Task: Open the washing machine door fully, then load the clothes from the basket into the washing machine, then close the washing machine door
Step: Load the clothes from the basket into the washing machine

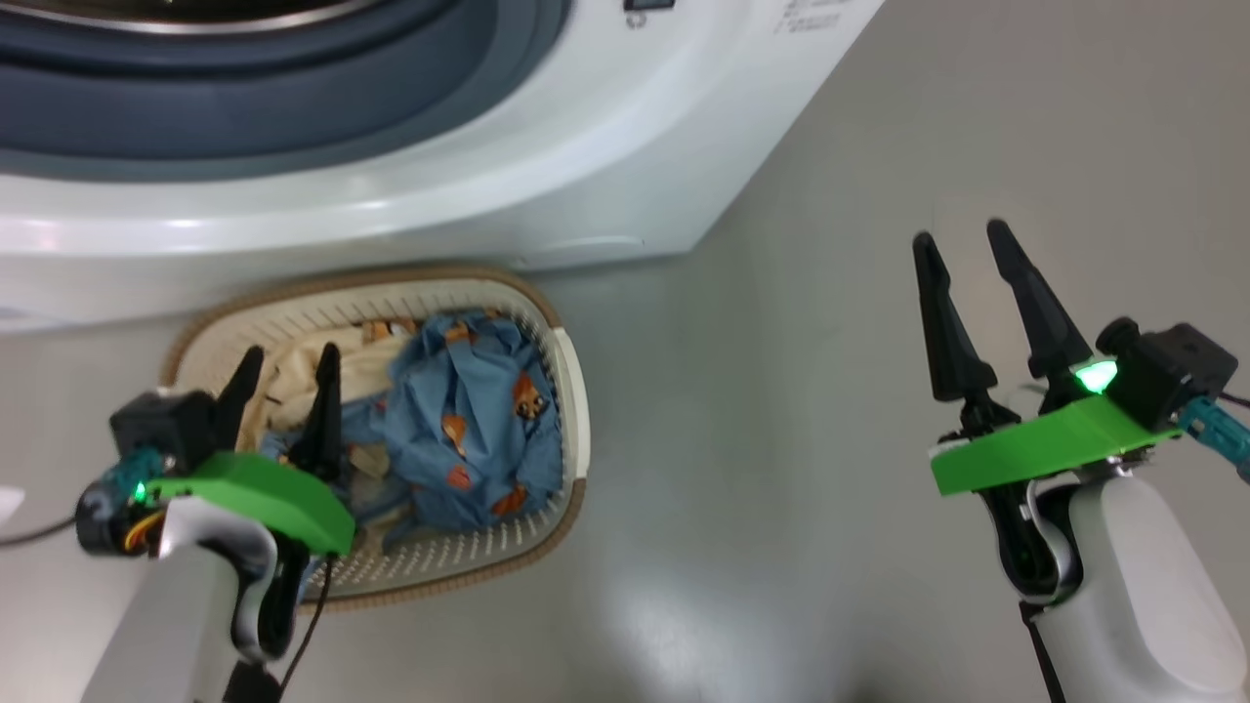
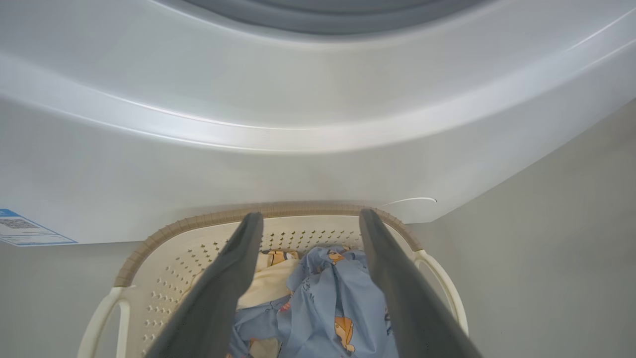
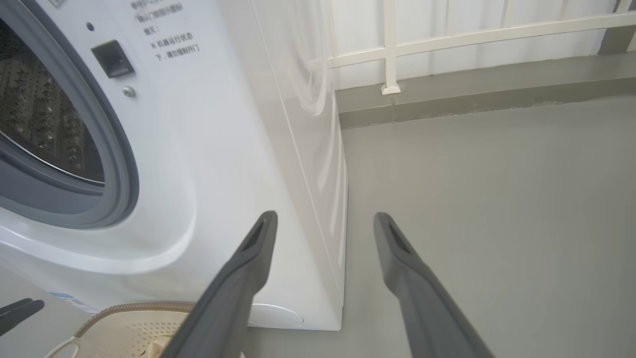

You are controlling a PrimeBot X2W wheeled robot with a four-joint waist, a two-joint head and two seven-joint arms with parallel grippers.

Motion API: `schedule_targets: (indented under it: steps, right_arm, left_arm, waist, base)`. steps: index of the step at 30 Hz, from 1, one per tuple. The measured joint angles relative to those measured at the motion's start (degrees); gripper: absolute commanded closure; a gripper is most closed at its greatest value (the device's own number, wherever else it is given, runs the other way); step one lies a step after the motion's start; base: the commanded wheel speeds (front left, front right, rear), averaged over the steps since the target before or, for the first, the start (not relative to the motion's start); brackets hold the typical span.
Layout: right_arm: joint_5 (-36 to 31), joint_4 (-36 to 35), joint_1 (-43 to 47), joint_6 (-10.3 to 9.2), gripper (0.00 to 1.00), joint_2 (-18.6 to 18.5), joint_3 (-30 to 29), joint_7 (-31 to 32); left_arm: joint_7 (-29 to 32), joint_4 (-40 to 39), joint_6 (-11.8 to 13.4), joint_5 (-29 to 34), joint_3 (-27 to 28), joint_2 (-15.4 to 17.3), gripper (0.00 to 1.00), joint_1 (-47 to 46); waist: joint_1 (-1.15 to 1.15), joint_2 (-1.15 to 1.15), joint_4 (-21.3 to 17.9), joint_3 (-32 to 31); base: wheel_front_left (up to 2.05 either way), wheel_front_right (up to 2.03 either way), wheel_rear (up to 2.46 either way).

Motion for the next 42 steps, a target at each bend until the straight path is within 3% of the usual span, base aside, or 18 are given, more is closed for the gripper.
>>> schedule_targets:
  steps: [17,30,39,40,41,42]
  right_arm:
    - [0.1,-1.8,-7.3,0.00,0.00,2.4,1.1,0.0]
    - [0.6,-2.8,-9.6,0.00,0.00,3.6,2.7,-0.4]
    - [1.2,-3.1,-9.8,0.00,0.00,3.9,3.3,-0.4]
    - [1.2,-3.1,-9.8,0.00,0.00,3.9,3.3,-0.4]
    - [1.6,-3.1,-9.8,0.00,0.00,3.9,3.4,-0.4]
    - [1.9,-3.1,-9.8,0.00,0.00,3.9,3.4,-0.4]
  left_arm:
    - [5.4,22.4,0.0,-10.3,-15.7,5.0,0.00,-17.4]
    - [7.8,30.5,0.0,-16.3,-24.6,9.2,0.00,-26.5]
    - [11.3,33.7,0.0,-20.3,-28.7,9.6,0.00,-28.9]
    - [11.3,33.9,0.0,-20.7,-29.1,9.7,0.21,-29.0]
    - [11.3,34.0,0.0,-20.9,-29.6,9.8,0.75,-29.0]
    - [11.3,34.1,0.0,-21.1,-30.1,9.8,1.00,-29.0]
  waist:
    - [0.00,0.00,-4.4,14.8]
    - [0.00,0.00,-9.0,21.1]
    - [0.00,0.00,-11.7,22.7]
    - [0.00,0.00,-11.9,22.7]
    - [0.00,0.00,-12.1,22.7]
    - [0.00,0.00,-12.2,22.6]
  base:
    - [0.00,0.00,0.00]
    - [0.00,0.00,0.00]
    - [0.00,0.00,0.00]
    - [0.00,0.00,0.00]
    - [0.00,0.00,0.00]
    - [0.00,0.00,0.00]
